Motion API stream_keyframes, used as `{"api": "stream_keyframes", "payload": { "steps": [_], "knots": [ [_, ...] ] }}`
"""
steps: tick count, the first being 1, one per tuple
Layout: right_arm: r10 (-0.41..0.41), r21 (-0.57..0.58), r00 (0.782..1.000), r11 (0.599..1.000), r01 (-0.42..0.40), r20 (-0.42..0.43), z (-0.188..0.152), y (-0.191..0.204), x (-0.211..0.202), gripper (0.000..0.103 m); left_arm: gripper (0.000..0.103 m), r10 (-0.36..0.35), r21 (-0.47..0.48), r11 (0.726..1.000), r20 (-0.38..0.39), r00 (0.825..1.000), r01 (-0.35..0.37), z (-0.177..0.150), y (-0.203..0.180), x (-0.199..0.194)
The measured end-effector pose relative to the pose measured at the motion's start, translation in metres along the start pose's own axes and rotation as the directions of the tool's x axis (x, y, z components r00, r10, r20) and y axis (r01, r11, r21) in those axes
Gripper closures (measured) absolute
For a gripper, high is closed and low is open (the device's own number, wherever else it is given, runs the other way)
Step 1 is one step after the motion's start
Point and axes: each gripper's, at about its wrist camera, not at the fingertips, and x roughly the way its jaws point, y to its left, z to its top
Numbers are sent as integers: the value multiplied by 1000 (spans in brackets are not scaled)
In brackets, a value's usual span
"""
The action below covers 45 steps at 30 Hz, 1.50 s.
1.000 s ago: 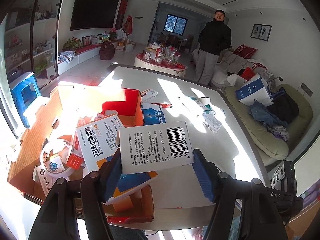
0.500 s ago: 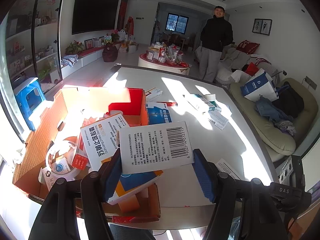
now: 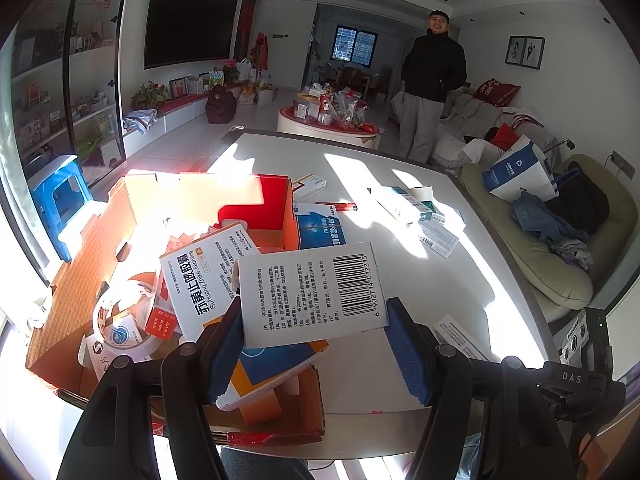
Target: Organize objects
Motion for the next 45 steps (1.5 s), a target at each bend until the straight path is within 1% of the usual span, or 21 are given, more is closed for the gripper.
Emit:
{"api": "stream_keyframes", "payload": {
  "steps": [12,16,21,27,35,45],
  "knots": [
    [0,-1,1000,1000,0,0,0,0,0,42,31,2,-2,1000,1,1000,-2,0,2,0],
    [0,-2,1000,1000,0,1,1,0,0,42,31,5,-7,1000,36,999,-5,3,8,-6],
    [6,-2,1000,1000,-6,0,0,1,1,42,31,29,-14,1000,75,997,-28,13,19,-14],
    [37,-7,999,999,-38,-14,1,8,4,42,31,75,-37,997,96,993,-72,18,38,-19],
    [88,-61,995,994,-91,-47,2,35,15,42,31,142,-63,989,114,983,-136,22,66,-29],
    [142,-164,983,973,-160,-118,1,88,43,42,31,185,-92,980,110,977,-176,23,88,-34]
  ]
}}
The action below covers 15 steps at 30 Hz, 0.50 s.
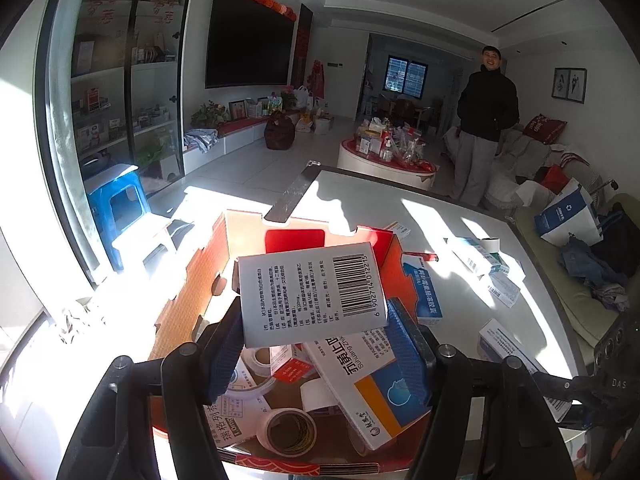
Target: Organize objects
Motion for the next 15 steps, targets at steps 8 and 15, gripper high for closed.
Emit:
{"api": "stream_keyframes", "payload": {
  "steps": [8,15],
  "knots": [
    [21,-36,1000,999,-22,-17,3,18,11,42,31,-7,1,1000,1,1000,7,2,0,1],
    [86,-18,996,996,-86,-15,15,28,15,42,31,-5,-8,1000,-29,1000,4,2,-1,8]
  ]
}}
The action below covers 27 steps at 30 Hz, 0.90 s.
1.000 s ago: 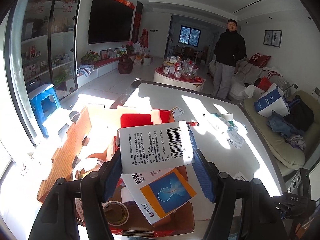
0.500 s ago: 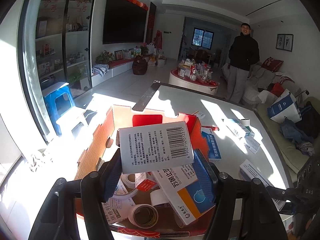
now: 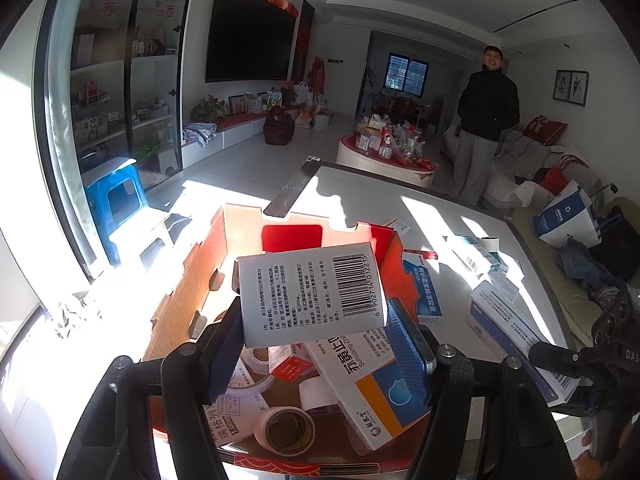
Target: Organize objects
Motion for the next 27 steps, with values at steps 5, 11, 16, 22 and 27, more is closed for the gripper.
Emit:
{"api": "stream_keyframes", "payload": {
  "steps": [5,11,16,22,27],
  "knots": [
    [16,-16,999,1000,-17,-29,4,12,15,42,31,49,27,999,-45,998,-48,-2,-2,15],
    [10,-26,998,1000,-11,-57,6,18,30,42,31,113,80,991,-23,993,-110,-3,-5,20],
    [-3,-27,998,1000,2,-70,7,17,36,42,31,128,103,987,-18,992,-125,-4,-6,24],
    [-12,-34,997,999,9,-78,8,20,40,42,31,130,90,988,-29,991,-127,-5,0,28],
    [-11,-38,997,999,9,-80,7,21,41,42,31,133,89,988,-30,991,-130,-6,2,29]
  ]
}}
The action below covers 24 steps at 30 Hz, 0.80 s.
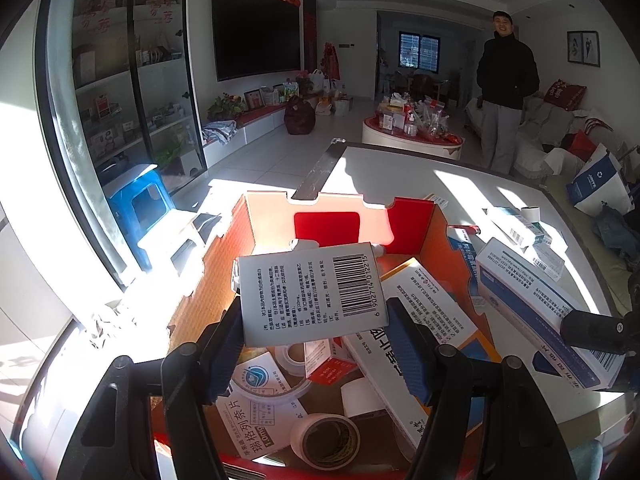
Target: Organize objects
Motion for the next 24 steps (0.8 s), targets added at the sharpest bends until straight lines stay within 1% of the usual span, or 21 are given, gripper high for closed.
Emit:
{"api": "stream_keyframes", "payload": {
  "steps": [11,13,14,16,18,20,24],
  "knots": [
    [4,-5,1000,1000,-4,-5,-2,4,5,42,31,-9,2,1000,-2,1000,9,-1,-2,0],
    [3,-2,1000,1000,-3,-1,-3,4,5,42,31,-34,-22,999,-14,999,34,-1,1,2],
    [1,0,1000,1000,-1,2,-3,4,5,42,31,-58,-47,997,-23,998,57,-1,4,3],
    [-1,7,1000,1000,1,11,-3,3,3,42,31,-119,-108,987,-34,992,115,-1,13,6],
    [-4,25,1000,1000,3,23,-2,-1,1,42,31,-156,-164,975,-44,987,147,-2,21,9],
    [2,44,1000,999,-3,27,0,-5,0,42,31,-153,-184,973,-50,987,141,-3,26,12],
    [-1,40,1000,999,0,25,5,-4,2,42,31,-137,-177,976,-55,989,125,-4,27,14]
  ]
}}
